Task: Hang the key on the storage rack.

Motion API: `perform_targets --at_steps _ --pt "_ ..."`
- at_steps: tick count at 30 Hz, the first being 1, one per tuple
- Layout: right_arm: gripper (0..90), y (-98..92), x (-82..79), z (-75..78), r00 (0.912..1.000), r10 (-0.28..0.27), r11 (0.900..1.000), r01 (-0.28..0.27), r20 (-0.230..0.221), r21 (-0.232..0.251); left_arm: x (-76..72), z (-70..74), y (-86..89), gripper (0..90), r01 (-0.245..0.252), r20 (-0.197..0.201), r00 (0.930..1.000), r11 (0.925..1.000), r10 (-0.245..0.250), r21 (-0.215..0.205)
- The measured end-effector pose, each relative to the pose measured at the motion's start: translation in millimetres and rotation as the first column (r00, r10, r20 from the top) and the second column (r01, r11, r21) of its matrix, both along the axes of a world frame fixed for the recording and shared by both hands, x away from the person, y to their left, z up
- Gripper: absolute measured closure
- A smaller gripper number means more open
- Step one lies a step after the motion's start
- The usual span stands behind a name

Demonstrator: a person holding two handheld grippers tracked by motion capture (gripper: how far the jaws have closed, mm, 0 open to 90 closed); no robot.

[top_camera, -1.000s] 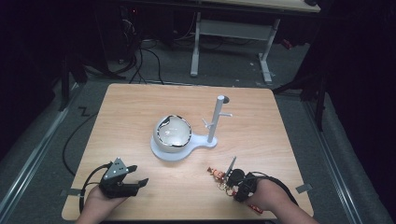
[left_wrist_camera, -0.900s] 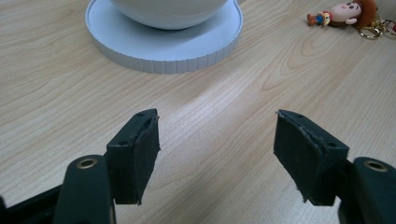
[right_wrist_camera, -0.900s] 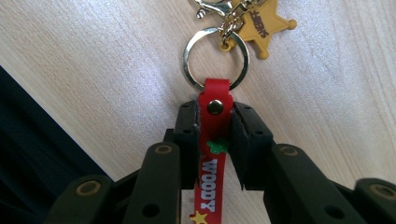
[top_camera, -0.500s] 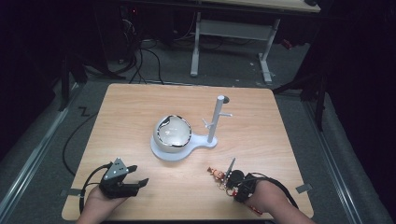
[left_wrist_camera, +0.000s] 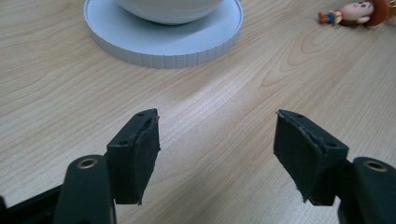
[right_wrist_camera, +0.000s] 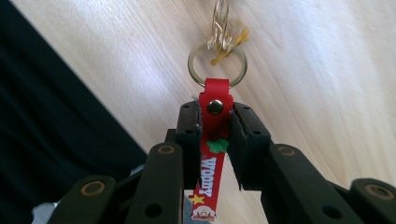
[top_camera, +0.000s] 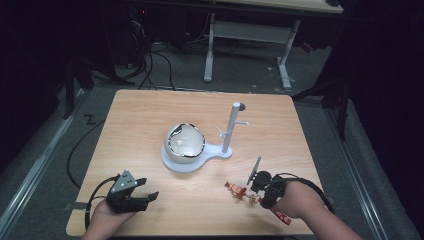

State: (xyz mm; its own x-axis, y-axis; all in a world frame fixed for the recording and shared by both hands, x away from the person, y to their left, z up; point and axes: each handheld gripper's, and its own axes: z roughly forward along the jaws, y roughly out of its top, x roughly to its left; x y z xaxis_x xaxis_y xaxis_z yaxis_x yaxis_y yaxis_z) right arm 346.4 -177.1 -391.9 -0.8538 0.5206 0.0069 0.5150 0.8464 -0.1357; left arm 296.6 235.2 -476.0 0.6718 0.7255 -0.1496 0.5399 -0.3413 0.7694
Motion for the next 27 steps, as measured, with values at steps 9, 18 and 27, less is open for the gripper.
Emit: perform_targets --at_steps 9,18,27 --pt "74.6 2.7 18.9 53.3 0.9995 -0.010 0.999 0.011 0.031 -0.030 0.9 -0.9 -0.3 31.9 0.001 0.004 1.0000 1.0000 -0.001 -0.002" --pt "74.6 0.6 40.8 97.1 0.9922 -0.075 0.997 0.077 0.100 -0.016 0.8 1.3 0.9 32.0 -0.001 0.008 1.0000 1.0000 0.002 -0.007" --pt "74.5 0.3 60.8 134.3 0.9825 -0.094 0.995 0.095 0.161 0.002 1.0 0.1 -1.4 32.0 0.005 0.005 1.0000 1.0000 -0.005 0.002"
